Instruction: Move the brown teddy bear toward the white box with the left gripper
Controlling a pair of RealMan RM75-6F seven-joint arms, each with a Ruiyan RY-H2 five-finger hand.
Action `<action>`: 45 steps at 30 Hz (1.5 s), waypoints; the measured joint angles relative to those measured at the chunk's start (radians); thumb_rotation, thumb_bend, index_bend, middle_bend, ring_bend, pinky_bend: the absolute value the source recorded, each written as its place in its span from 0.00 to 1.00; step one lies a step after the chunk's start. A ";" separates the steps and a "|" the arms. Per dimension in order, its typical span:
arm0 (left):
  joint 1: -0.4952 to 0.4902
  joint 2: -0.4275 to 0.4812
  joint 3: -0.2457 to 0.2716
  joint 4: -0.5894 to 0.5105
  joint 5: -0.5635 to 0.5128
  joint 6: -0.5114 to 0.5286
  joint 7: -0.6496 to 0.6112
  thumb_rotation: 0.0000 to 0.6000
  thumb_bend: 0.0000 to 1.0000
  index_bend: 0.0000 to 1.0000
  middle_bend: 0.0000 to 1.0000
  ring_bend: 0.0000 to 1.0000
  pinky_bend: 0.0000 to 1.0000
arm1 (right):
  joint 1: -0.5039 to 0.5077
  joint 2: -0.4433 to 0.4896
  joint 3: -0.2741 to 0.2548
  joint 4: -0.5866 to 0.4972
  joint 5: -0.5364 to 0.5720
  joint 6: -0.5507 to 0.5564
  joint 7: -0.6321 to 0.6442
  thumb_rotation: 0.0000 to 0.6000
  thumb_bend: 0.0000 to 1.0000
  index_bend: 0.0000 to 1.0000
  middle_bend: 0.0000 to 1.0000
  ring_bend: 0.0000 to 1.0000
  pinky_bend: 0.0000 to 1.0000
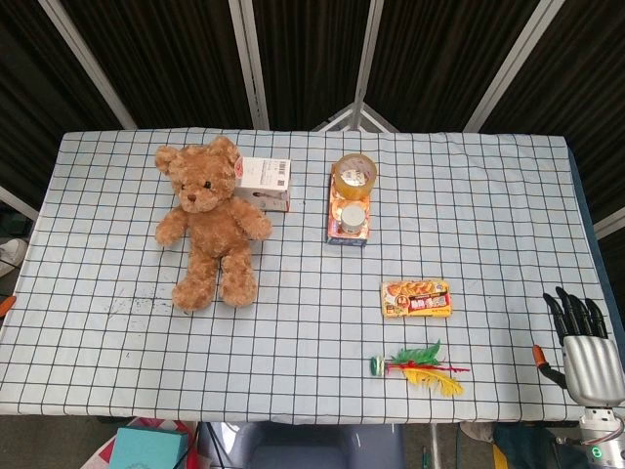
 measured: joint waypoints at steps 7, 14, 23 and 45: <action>0.000 0.000 0.001 -0.009 0.005 0.003 0.004 1.00 0.26 0.26 0.16 0.00 0.03 | -0.007 0.003 -0.003 0.001 -0.002 0.010 0.003 1.00 0.37 0.11 0.07 0.09 0.00; -0.005 -0.004 0.008 -0.013 0.012 -0.003 0.015 1.00 0.26 0.26 0.16 0.00 0.03 | -0.013 0.006 0.000 0.003 0.002 0.018 0.009 1.00 0.37 0.11 0.06 0.09 0.00; -0.042 0.008 -0.016 -0.090 -0.021 -0.086 -0.037 1.00 0.22 0.26 0.18 0.00 0.03 | -0.021 0.010 0.002 0.003 0.013 0.021 0.027 1.00 0.37 0.11 0.06 0.09 0.00; -0.525 -0.064 -0.145 0.046 -0.697 -0.891 -0.101 1.00 0.08 0.24 0.15 0.00 0.03 | -0.015 0.015 0.009 -0.012 0.015 0.015 0.059 1.00 0.37 0.11 0.06 0.09 0.00</action>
